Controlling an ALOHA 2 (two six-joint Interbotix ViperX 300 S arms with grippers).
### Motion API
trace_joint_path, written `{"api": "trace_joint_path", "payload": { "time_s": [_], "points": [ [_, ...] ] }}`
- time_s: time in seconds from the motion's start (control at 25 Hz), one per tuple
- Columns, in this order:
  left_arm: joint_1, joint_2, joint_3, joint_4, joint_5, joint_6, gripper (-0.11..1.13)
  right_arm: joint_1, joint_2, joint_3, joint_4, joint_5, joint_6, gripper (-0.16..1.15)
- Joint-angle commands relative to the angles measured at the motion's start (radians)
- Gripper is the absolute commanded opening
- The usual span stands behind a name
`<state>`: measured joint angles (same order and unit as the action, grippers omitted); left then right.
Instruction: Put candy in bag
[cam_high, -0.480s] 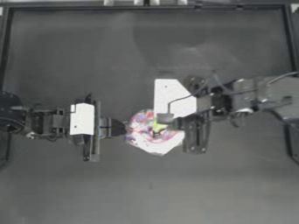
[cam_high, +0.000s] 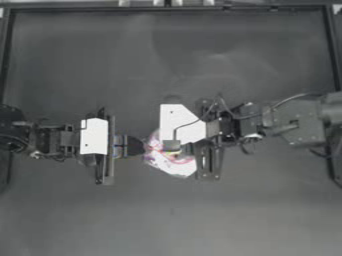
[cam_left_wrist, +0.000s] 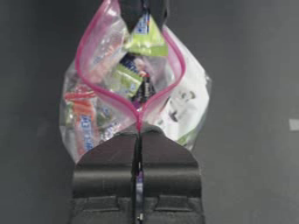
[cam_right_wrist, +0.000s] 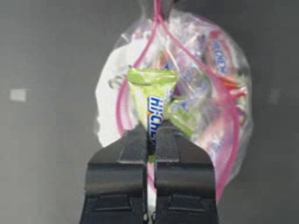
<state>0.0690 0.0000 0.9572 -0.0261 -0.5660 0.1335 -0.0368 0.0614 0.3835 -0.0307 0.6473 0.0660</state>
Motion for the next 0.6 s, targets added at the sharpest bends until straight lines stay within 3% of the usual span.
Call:
{"api": "trace_joint_path", "payload": {
  "time_s": [0.04, 0.6],
  "points": [
    [0.0, -0.035, -0.018, 0.003, -0.005, 0.002, 0.05, -0.006, -0.002, -0.014, -0.002, -0.014, -0.002, 0.05],
    [0.0, -0.04, -0.018, 0.003, 0.0, 0.002, 0.05, -0.046, 0.034, -0.014, -0.012, -0.02, -0.009, 0.13]
  ]
}}
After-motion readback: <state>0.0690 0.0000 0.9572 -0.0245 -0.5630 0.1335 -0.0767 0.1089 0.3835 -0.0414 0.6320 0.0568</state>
